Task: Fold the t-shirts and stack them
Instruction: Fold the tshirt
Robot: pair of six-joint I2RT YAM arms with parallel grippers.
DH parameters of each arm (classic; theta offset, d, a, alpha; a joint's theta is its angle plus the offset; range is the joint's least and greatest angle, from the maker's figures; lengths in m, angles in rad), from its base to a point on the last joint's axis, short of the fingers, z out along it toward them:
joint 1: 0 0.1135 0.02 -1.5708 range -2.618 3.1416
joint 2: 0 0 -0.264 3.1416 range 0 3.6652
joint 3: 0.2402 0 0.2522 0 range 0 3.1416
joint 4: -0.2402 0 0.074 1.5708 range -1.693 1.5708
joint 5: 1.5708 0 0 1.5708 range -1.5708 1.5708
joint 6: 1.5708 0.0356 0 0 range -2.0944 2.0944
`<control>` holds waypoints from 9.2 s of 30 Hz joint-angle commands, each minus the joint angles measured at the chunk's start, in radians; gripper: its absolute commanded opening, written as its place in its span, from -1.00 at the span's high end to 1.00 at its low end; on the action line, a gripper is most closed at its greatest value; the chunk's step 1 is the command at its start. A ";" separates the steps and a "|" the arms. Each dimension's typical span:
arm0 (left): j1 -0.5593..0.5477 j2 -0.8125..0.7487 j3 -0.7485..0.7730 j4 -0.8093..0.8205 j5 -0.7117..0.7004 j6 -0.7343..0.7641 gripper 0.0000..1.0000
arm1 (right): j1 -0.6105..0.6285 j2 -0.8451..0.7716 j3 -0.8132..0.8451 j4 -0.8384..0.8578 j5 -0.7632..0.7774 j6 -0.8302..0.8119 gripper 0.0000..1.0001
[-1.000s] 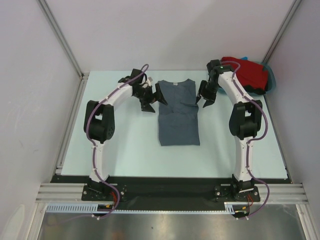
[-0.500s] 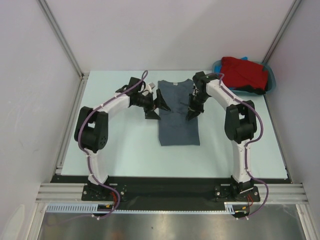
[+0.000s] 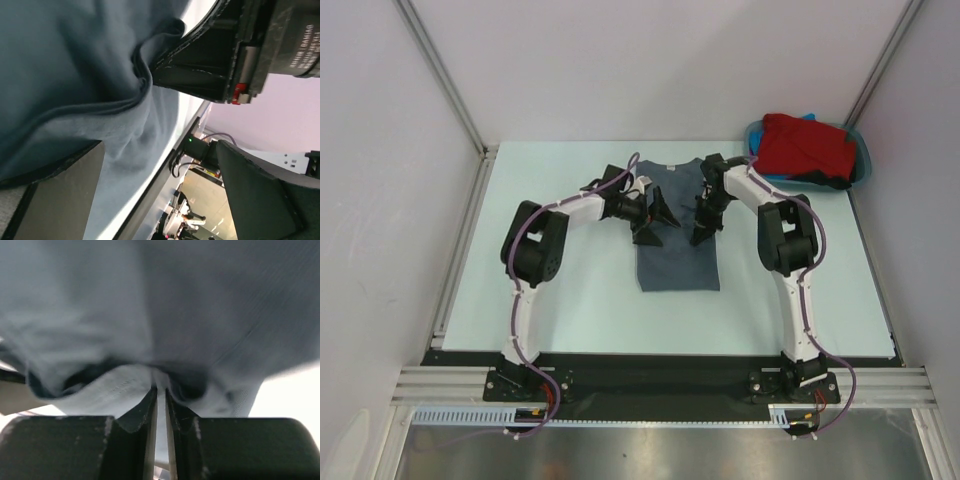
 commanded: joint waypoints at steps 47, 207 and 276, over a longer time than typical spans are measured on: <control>0.021 -0.615 -0.663 0.167 -0.264 0.085 -1.00 | -0.151 -0.462 -0.607 0.185 0.071 0.067 -0.55; 0.248 0.017 0.497 -0.232 -0.283 0.183 -0.99 | -0.257 -0.103 0.339 0.333 -0.200 -0.001 -0.42; 0.119 0.048 0.448 -0.624 -0.358 0.320 -1.00 | -0.172 0.069 0.467 0.121 -0.083 -0.059 1.00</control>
